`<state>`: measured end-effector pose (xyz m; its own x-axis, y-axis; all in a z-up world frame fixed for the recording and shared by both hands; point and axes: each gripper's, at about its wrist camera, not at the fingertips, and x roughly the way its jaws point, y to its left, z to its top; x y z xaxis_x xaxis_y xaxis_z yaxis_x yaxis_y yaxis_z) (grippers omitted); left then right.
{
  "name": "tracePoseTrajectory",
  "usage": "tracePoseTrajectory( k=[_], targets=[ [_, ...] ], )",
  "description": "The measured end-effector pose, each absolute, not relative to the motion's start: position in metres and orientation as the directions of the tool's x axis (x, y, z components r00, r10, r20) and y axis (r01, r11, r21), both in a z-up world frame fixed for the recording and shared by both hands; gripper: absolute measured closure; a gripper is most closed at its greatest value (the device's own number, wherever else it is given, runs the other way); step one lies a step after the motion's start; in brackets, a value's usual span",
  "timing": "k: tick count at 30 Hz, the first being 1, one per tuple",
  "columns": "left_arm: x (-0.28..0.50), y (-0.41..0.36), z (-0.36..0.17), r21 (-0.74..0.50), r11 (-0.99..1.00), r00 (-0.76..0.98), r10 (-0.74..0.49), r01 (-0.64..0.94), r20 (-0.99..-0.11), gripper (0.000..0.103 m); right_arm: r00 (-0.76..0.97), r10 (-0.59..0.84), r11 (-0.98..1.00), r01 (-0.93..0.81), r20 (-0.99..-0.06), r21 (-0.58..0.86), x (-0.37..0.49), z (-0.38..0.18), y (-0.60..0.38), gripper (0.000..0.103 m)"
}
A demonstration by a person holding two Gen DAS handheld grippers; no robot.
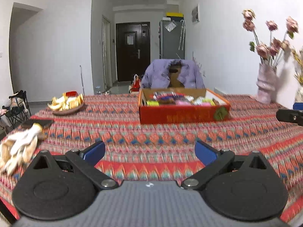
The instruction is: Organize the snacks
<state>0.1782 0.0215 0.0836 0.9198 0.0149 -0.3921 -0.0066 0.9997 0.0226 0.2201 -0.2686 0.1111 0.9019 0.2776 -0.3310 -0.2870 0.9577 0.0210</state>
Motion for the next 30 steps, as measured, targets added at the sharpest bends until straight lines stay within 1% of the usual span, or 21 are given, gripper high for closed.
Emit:
tracePoseTrajectory(
  k=[3, 5, 11, 13, 16, 21, 24, 27, 30],
  targets=[
    [0.151, 0.015, 0.064, 0.028, 1.0, 0.917, 0.013, -0.002, -0.399, 0.0, 0.904, 0.283, 0.956, -0.294, -0.319, 0.014, 0.188, 0.093, -0.263, 0.0],
    [0.13, 0.011, 0.054, 0.043, 0.999, 0.923, 0.025, -0.009, -0.384, 0.0, 0.907, 0.281, 0.955, -0.296, -0.313, 0.002, 0.167, 0.079, -0.259, 0.0],
    [0.077, 0.007, 0.038, 0.006, 1.0, 0.937, 0.021, -0.02, -0.348, 0.0, 0.912, 0.272, 0.956, -0.291, -0.305, -0.018, 0.108, 0.046, -0.245, 0.0],
    [0.064, 0.003, 0.033, 0.019, 1.0, 0.937, 0.03, -0.025, -0.349, 0.0, 0.912, 0.276, 0.956, -0.294, -0.304, -0.015, 0.092, 0.037, -0.242, 0.0],
    [0.047, 0.0, 0.027, 0.041, 0.999, 0.941, 0.033, -0.02, -0.336, 0.0, 0.91, 0.282, 0.956, -0.294, -0.303, 0.007, 0.075, 0.029, -0.238, 0.0],
    [0.03, 0.005, 0.021, 0.002, 1.0, 0.942, 0.007, -0.006, -0.335, 0.0, 0.915, 0.287, 0.955, -0.295, -0.283, 0.016, 0.051, 0.026, -0.233, 0.0],
    [0.027, 0.004, 0.023, 0.009, 1.0, 0.944, 0.005, -0.002, -0.331, 0.0, 0.928, 0.27, 0.961, -0.277, -0.259, 0.007, 0.037, 0.025, -0.234, 0.0],
    [0.027, 0.006, 0.025, 0.007, 1.0, 0.944, 0.01, -0.008, -0.329, 0.0, 0.928, 0.268, 0.963, -0.269, -0.259, 0.032, 0.035, 0.025, -0.238, 0.0],
    [0.025, 0.005, 0.027, 0.005, 1.0, 0.946, 0.012, -0.011, -0.323, 0.0, 0.928, 0.268, 0.962, -0.272, -0.258, 0.02, 0.038, 0.026, -0.238, 0.0]
  ],
)
